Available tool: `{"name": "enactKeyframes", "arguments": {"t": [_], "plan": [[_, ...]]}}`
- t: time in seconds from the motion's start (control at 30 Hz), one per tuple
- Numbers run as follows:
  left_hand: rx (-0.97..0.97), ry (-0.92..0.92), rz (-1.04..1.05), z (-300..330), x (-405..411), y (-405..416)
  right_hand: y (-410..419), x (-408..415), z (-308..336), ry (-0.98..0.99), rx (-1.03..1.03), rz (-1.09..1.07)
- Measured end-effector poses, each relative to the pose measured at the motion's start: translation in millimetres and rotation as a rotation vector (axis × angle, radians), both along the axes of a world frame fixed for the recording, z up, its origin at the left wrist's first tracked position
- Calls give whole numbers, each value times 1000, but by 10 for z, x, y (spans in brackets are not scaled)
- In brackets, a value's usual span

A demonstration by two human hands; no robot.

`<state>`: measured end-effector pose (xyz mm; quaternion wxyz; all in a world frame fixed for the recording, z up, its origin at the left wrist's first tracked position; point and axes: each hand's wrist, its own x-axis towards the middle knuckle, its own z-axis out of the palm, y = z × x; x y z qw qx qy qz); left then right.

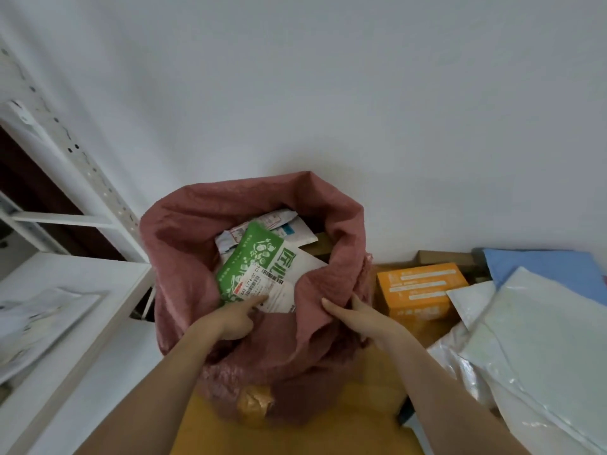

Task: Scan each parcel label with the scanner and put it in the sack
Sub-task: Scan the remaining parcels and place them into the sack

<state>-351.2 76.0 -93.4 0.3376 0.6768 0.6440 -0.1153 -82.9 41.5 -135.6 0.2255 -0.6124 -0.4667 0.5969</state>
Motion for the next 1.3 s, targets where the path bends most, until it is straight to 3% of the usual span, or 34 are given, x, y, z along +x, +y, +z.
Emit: {"name": "enactKeyframes", "arguments": {"t": [0.13, 0.27, 0.43, 0.6, 0.8, 0.93, 1.13, 1.3], "plan": [[165, 82, 5, 114, -125, -139, -172, -106, 82, 35, 24, 26], [444, -255, 118, 260, -188, -377, -439, -266, 93, 94, 37, 9], [829, -298, 327, 305, -449, -889, -899, -569, 38, 202, 86, -87], [752, -211, 403, 217, -694, -1322, -1241, -713, -20, 153, 106, -120], [576, -177, 86, 271, -461, -1576, -1480, -604, 6, 147, 94, -94], [631, 9, 104, 330, -267, -1654, -1538, -479, 63, 143, 116, -83], [761, -146, 93, 482, 80, -1628, -1501, -186, 74, 126, 134, -54], [803, -216, 38, 509, 899, -1480, -1441, 469, 122, 13, 212, -24]]}}
